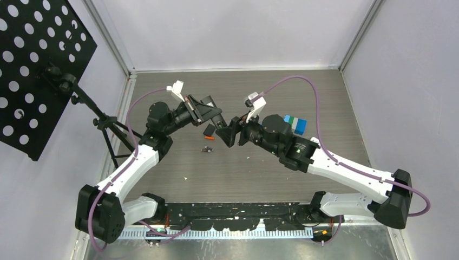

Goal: Load the batteries into the remote control
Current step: Load the battery into the remote control.

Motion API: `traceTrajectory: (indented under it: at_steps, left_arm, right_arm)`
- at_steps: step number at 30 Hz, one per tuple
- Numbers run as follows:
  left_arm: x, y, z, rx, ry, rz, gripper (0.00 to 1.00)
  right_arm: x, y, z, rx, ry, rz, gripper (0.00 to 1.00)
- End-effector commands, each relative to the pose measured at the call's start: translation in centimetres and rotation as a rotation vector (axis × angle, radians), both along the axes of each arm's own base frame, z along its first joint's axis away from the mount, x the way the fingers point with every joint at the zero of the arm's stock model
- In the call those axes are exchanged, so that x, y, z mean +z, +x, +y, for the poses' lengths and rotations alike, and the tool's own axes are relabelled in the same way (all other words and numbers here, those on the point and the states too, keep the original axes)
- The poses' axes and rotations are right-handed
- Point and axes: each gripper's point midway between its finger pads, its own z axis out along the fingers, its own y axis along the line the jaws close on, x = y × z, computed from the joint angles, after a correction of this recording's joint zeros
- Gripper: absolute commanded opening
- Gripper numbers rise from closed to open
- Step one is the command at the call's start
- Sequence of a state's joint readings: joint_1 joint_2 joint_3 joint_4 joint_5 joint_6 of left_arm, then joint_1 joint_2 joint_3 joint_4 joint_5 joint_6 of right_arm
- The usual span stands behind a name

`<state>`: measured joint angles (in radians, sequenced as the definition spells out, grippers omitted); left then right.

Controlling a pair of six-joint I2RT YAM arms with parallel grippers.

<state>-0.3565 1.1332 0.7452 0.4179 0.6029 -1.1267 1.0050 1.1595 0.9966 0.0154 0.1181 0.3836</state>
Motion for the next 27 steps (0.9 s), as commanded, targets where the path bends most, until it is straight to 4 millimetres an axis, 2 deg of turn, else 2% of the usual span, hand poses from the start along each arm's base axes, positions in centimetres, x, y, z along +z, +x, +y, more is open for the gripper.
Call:
traceTrajectory:
  at_steps: [1, 5, 8, 12, 18, 21, 27]
  left_arm:
    - [3.3, -0.7, -0.3, -0.030, -0.052, -0.108, 0.00]
    - [4.0, -0.5, -0.2, -0.024, -0.067, -0.120, 0.00]
    - [4.5, -0.3, -0.2, -0.013, -0.086, -0.128, 0.00]
    - [5.1, 0.1, -0.2, -0.007, -0.127, -0.130, 0.00]
    - [5.2, 0.6, -0.2, 0.009, -0.141, -0.125, 0.00]
    - [5.3, 0.9, -0.1, 0.026, -0.148, -0.119, 0.00]
    - [6.1, 0.9, 0.4, 0.059, -0.138, -0.142, 0.00]
  right_arm:
    - [2.8, 0.5, -1.4, -0.067, 0.079, -0.016, 0.72]
    - [4.0, 0.7, -2.5, -0.136, 0.169, 0.028, 0.80]
    - [4.3, 2.5, -4.1, -0.327, 0.340, 0.179, 0.84]
    - [4.8, 2.8, -3.7, -0.375, 0.550, 0.334, 0.85]
    - [5.0, 3.0, -3.2, -0.383, 0.672, 0.423, 0.87]
    - [4.9, 3.3, -2.4, -0.339, 0.686, 0.463, 0.87]
    - [2.8, 4.3, -2.0, -0.341, 0.650, 0.544, 0.87]
